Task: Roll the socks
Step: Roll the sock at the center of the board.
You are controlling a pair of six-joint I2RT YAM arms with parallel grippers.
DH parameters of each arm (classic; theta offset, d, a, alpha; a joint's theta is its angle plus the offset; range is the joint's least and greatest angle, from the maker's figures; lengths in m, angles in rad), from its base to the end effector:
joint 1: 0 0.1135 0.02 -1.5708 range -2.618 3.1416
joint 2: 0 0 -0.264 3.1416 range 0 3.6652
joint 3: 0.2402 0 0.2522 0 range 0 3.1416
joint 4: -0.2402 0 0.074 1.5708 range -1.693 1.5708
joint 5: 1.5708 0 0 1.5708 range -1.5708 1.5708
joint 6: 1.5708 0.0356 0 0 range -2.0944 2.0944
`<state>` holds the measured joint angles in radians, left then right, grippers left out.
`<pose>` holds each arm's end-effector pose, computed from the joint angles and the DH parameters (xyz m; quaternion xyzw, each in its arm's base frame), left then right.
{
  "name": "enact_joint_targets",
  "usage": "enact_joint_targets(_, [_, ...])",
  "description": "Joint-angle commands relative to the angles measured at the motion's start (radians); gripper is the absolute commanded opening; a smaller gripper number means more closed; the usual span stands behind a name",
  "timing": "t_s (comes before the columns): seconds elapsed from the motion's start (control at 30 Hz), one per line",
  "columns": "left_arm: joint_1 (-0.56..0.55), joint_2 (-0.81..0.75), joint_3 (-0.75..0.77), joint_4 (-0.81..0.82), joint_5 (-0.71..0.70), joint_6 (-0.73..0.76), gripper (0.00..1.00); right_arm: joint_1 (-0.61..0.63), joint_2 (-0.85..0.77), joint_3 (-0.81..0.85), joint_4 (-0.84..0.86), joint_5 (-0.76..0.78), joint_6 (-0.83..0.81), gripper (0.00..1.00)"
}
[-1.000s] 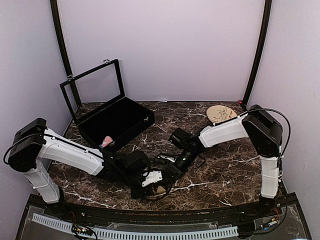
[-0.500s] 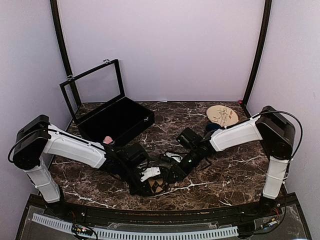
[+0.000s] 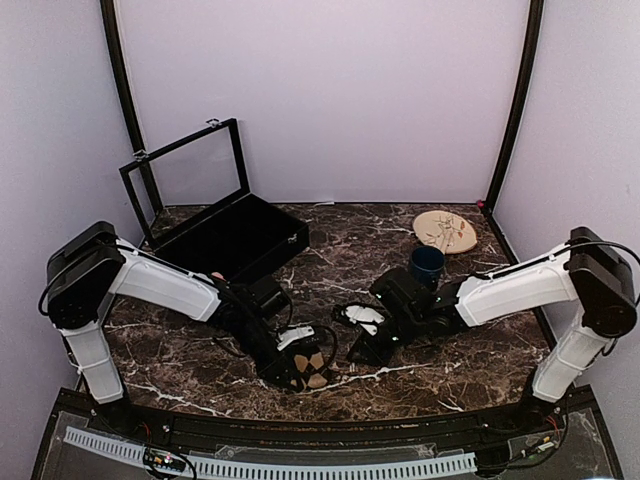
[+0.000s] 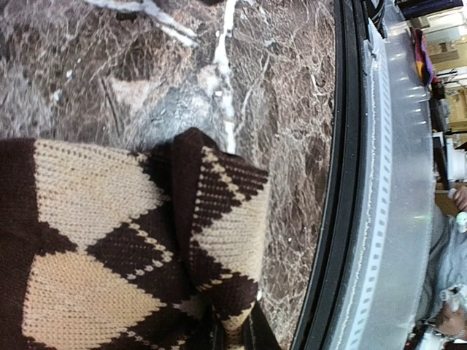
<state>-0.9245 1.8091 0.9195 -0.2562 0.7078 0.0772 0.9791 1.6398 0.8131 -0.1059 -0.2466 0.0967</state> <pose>0.1772 -0.2733 0.1255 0.5044 0.7692 -0.3901 0.0411 0.1673 0.2646 0.1501 -0.4373 0.8356 0.2598 0.2075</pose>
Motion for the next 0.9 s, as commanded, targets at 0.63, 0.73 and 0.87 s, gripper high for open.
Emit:
enact_joint_targets(0.63, [0.117, 0.116, 0.056, -0.158, 0.281, 0.026, 0.04, 0.346, 0.015, 0.067, 0.106, 0.371, -0.251, 0.45])
enact_joint_targets(0.73, [0.121, 0.126, 0.063, -0.167, 0.289, 0.036, 0.04, 0.356, 0.048, 0.093, 0.101, 0.369, -0.270, 0.45])
enact_joint_targets(0.87, [0.120, 0.142, 0.064, -0.179, 0.302, 0.050, 0.04, 0.362, 0.078, 0.124, 0.098, 0.367, -0.289, 0.46])
